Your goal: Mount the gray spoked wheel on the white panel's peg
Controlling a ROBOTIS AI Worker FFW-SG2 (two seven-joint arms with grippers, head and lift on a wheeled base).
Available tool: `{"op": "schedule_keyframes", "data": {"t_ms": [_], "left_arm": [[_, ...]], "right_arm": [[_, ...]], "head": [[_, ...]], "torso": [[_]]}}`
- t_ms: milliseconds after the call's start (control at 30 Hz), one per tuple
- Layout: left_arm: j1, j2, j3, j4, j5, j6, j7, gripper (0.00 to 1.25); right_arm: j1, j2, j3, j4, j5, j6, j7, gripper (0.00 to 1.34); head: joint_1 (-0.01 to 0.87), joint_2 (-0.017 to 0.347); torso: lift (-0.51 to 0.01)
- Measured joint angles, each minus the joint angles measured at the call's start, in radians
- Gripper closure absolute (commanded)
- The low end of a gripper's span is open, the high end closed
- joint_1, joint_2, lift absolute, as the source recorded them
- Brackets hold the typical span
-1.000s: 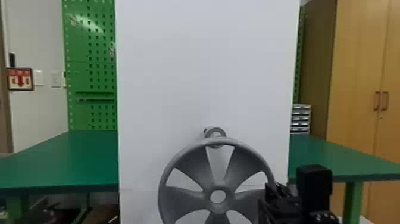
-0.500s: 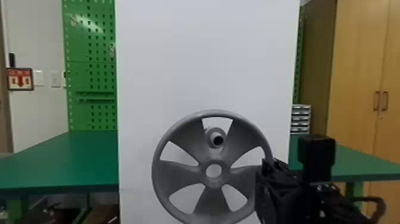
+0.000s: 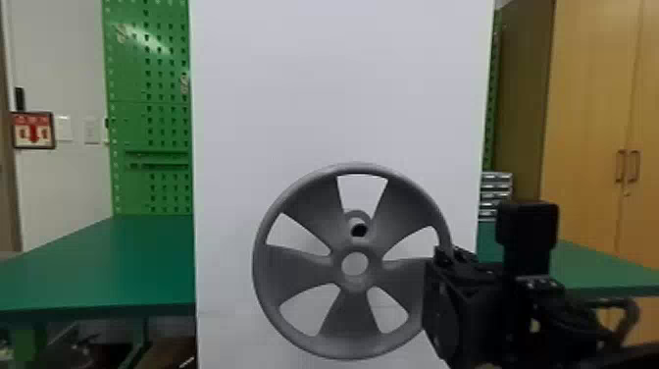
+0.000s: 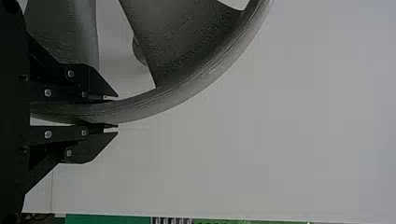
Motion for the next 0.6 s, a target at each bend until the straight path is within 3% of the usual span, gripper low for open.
{"op": "schedule_keyframes", "data": {"t_ms": [600], "left_arm": [[-0.012,0.007,-0.014,0.002,-0.001,0.005,0.0,0.56]], "right_arm": [[-0.073,-0.001,-0.023,0.018,-0.103,0.048,-0.089,1.17]], "head": [[0.123,-0.008]], "torso": [[-0.4]]}}
